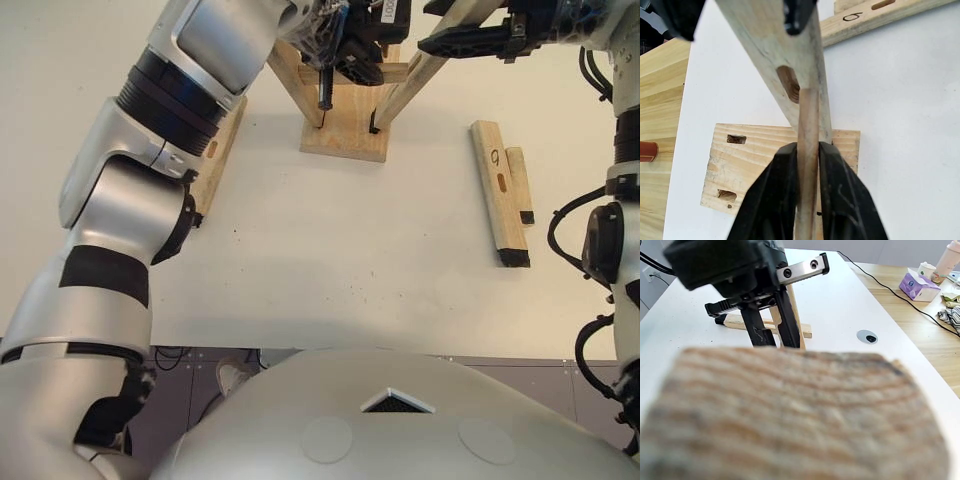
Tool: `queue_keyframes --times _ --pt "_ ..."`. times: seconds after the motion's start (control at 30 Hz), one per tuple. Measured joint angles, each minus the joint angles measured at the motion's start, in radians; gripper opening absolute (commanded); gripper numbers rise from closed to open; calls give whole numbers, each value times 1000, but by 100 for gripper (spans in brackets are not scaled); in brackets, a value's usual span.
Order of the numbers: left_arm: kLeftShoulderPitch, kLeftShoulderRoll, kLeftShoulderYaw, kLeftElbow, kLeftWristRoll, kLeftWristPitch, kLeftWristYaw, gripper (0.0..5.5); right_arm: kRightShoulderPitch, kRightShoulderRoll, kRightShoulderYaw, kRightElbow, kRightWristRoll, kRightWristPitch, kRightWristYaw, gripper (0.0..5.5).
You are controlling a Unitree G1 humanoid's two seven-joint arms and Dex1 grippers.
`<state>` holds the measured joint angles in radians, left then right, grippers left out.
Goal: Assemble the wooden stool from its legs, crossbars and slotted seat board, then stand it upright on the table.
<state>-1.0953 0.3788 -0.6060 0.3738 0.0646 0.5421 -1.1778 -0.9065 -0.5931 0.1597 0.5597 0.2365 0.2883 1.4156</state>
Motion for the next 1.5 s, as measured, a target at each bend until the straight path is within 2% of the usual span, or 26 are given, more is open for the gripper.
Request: queue_keyframes --times 0.23,0.43,0.97,1.0,1.2,1.5 --pt "0 -21 23 20 32 16 1 44 41 -6 33 -99 -9 -25 -25 204" --pt "22 -23 26 7 62 20 -3 43 33 11 48 -86 -10 -21 -60 204" --pt "57 -34 26 -18 91 57 -12 43 3 40 85 -107 -13 99 -81 204" --pt "60 -33 27 -26 91 65 -12 43 3 41 81 -111 -10 111 -85 241" --pt "73 -30 33 -60 102 85 -21 43 41 82 42 -131 43 241 -113 337" --pt "66 -39 119 -35 45 109 -71 43 48 116 -74 -161 161 351 -153 337"
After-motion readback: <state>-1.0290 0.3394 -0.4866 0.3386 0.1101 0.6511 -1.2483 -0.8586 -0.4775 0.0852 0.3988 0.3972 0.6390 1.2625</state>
